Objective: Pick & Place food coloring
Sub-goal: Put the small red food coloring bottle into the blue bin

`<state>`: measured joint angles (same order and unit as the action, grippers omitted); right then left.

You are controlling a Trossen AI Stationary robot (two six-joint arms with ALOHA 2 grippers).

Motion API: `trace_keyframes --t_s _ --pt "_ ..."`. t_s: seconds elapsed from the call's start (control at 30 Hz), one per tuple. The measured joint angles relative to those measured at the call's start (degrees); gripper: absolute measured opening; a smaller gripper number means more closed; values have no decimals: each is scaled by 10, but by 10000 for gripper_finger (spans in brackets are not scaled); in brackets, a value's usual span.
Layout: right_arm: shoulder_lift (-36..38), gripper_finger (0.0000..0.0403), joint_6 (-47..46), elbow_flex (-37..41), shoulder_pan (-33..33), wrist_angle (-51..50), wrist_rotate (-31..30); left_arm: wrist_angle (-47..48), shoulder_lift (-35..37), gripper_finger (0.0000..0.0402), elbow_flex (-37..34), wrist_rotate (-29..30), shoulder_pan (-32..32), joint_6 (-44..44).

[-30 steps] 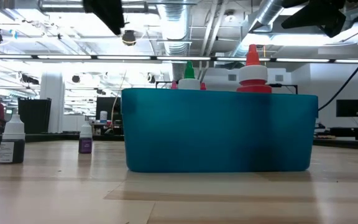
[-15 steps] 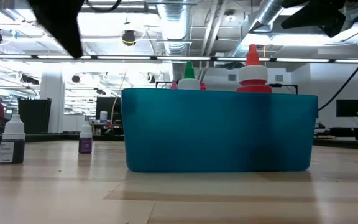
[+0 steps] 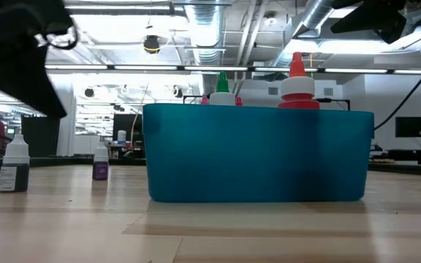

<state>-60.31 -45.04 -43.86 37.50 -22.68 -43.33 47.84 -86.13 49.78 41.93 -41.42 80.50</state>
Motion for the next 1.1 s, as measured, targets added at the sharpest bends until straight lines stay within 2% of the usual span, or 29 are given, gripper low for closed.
trace_keyframes --t_s 0.23,0.43,0.53,0.8,1.1 --pt "0 182 0 0 0 -1 0 -64 0 165 -69 24 -26 62" --pt "0 182 -2 0 0 -2 0 -182 3 165 -102 18 -27 -21" --pt "0 182 -10 0 0 -2 1 -218 22 165 -114 -12 -35 -40" --pt "0 182 -10 0 -1 -2 12 -206 79 165 -117 -82 -80 -36" --pt "0 182 -10 0 -6 -5 14 -255 81 165 -117 -86 -93 -59"
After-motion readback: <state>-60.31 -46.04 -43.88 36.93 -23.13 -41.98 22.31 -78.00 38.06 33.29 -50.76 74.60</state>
